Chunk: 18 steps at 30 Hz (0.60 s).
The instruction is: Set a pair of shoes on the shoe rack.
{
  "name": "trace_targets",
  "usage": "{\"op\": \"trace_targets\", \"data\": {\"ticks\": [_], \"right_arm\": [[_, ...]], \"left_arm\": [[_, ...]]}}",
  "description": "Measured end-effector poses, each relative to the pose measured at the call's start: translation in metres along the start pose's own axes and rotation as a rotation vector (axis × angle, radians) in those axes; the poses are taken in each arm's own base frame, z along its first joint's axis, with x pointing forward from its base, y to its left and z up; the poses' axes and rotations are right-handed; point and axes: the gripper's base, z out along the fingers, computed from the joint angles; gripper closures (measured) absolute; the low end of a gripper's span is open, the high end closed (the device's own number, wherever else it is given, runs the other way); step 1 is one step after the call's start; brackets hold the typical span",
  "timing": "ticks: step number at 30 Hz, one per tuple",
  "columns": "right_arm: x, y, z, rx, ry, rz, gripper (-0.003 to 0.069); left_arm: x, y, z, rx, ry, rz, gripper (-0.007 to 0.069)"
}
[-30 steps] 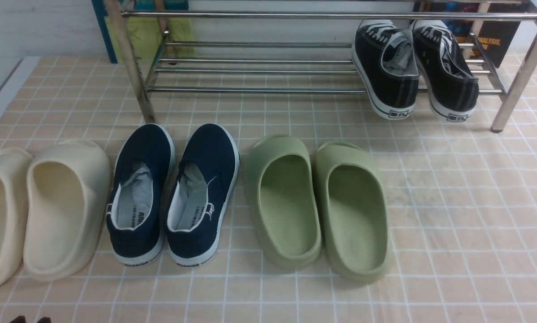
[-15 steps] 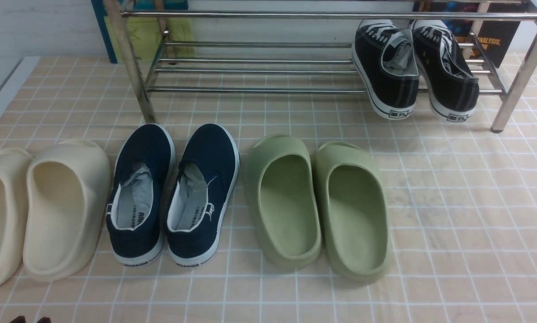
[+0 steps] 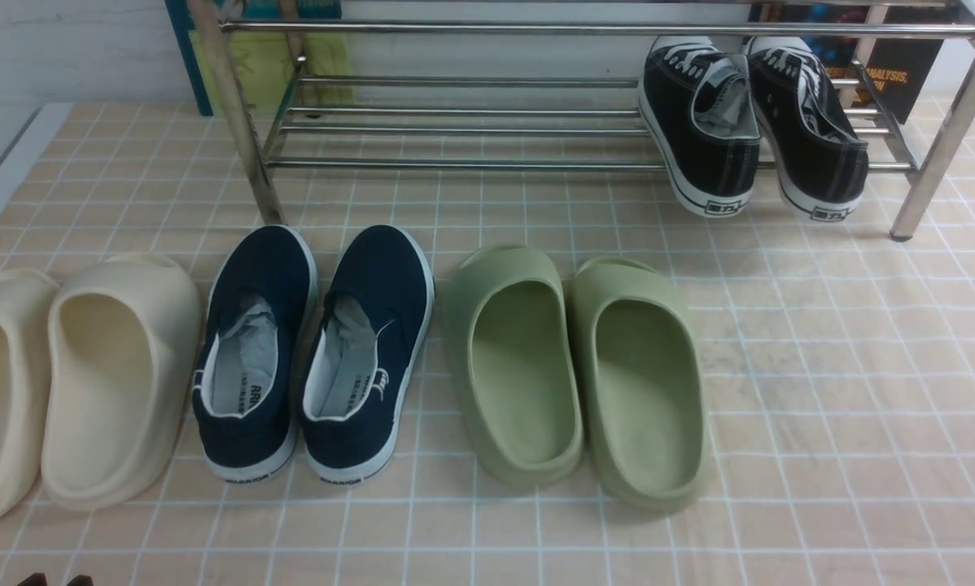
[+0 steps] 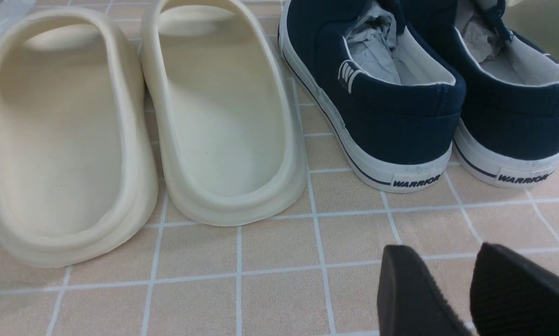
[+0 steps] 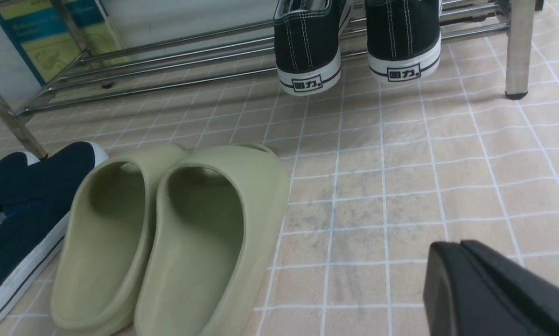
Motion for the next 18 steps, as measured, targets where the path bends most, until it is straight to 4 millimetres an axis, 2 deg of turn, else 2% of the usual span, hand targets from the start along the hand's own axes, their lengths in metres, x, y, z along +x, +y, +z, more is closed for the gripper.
{"op": "trace_targets", "data": {"ticks": [4, 11, 18], "right_arm": [[0.025, -0.009, -0.011, 0.005, -0.050, -0.060, 0.0657], [0.027, -0.016, -0.020, 0.113, -0.107, -0.088, 0.0652], [0.026, -0.022, -0.021, 0.206, -0.104, -0.219, 0.0649]], "left_arm": [[0.000, 0.000, 0.000, 0.000, 0.000, 0.000, 0.0384], [0.000, 0.000, 0.000, 0.000, -0.001, 0.000, 0.0384], [0.000, 0.000, 0.000, 0.000, -0.001, 0.000, 0.0384]]}}
